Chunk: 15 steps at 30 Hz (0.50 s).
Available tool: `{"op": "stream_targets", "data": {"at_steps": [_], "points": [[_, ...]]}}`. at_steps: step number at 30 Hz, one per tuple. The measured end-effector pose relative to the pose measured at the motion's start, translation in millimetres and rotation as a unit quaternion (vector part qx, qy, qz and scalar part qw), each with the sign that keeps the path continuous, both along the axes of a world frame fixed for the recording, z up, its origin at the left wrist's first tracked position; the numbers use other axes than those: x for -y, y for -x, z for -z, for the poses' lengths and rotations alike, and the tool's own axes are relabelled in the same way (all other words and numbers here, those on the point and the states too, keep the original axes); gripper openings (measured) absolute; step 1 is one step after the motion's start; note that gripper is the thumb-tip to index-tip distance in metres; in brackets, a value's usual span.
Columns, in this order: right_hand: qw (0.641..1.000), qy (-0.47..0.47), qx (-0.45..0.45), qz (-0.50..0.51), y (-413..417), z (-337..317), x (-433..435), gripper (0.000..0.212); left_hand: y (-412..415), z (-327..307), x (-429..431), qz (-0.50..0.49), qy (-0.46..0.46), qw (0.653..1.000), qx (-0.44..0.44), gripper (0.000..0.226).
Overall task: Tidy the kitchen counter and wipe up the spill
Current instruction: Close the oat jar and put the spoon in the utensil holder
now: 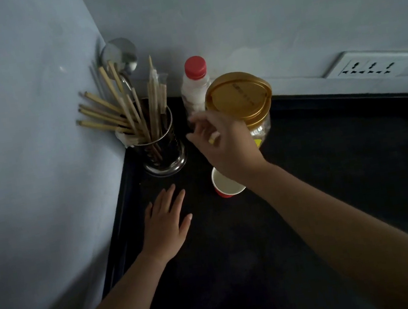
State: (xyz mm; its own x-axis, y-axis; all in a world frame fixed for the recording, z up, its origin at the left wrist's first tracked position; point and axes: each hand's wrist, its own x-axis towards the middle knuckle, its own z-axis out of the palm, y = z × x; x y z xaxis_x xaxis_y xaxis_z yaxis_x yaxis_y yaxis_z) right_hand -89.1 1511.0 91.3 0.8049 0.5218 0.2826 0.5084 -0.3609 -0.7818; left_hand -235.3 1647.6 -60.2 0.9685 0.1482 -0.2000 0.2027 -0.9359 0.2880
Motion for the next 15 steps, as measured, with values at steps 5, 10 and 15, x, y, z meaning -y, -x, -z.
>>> {"op": "stream_targets", "data": {"at_steps": [5,10,15], "points": [[0.988,0.077,-0.085,0.099,26,37,47,0.027,-1,-4,4,0.001,0.007,1.000,-0.006,0.059],[0.947,0.185,-0.192,0.179,29,62,69,0.039,-7,-9,20,0.029,-0.009,0.999,-0.015,0.059],[0.937,0.158,-0.244,0.193,25,67,74,0.014,-12,-11,31,0.010,-0.015,1.000,-0.018,0.059]]}}
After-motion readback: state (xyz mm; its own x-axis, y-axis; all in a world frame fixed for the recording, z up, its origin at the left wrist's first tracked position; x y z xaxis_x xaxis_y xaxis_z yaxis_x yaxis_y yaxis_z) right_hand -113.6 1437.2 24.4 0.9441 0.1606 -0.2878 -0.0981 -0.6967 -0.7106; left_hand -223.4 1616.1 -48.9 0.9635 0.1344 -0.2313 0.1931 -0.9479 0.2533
